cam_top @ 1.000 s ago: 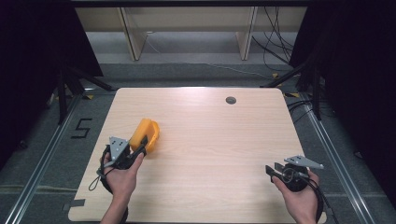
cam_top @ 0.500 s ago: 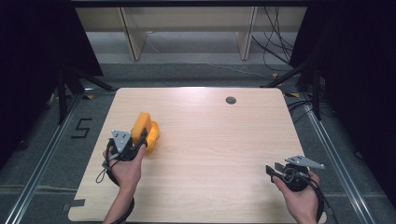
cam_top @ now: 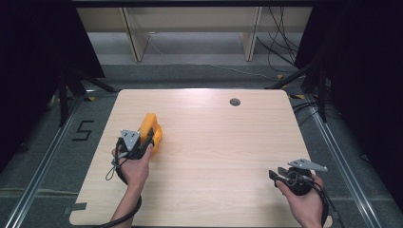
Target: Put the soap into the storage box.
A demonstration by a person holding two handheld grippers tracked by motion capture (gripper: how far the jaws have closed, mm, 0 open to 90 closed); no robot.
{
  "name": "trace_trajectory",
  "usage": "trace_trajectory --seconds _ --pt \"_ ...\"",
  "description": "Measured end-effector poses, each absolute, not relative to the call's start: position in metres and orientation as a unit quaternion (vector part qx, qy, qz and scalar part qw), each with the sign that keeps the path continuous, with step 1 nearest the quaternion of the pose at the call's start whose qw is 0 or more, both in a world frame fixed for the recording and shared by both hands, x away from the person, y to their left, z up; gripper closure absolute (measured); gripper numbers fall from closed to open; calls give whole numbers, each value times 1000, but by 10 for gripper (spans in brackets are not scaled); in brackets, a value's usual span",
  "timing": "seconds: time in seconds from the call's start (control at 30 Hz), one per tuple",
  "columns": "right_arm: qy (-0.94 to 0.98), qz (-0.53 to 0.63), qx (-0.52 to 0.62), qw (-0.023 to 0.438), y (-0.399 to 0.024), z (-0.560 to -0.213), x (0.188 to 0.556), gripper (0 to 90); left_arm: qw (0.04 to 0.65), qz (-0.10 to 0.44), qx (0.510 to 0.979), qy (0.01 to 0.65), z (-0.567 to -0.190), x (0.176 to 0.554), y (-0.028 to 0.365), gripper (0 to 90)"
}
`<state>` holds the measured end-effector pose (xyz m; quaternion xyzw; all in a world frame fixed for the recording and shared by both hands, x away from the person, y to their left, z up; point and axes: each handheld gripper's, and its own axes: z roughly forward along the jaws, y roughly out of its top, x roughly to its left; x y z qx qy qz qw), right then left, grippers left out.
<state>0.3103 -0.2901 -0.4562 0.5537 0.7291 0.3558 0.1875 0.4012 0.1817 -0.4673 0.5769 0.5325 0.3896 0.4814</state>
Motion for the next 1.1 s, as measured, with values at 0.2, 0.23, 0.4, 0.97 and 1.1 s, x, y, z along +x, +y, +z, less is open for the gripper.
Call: trace_trajectory --seconds 0.2,0.23,0.4,0.97,1.1 --pt "730 350 554 195 -290 -456 310 588 482 391 575 533 -478 409 185 603" --pt "730 355 552 193 -290 -457 310 588 482 393 578 529 -480 410 185 603" --pt "721 356 568 176 -286 -458 309 588 479 393 574 535 -493 414 183 602" --pt "738 352 547 181 -286 -458 311 581 466 373 598 536 -497 417 181 524" --pt "726 359 561 172 -282 -459 310 578 455 356 619 532 -493 420 180 431"
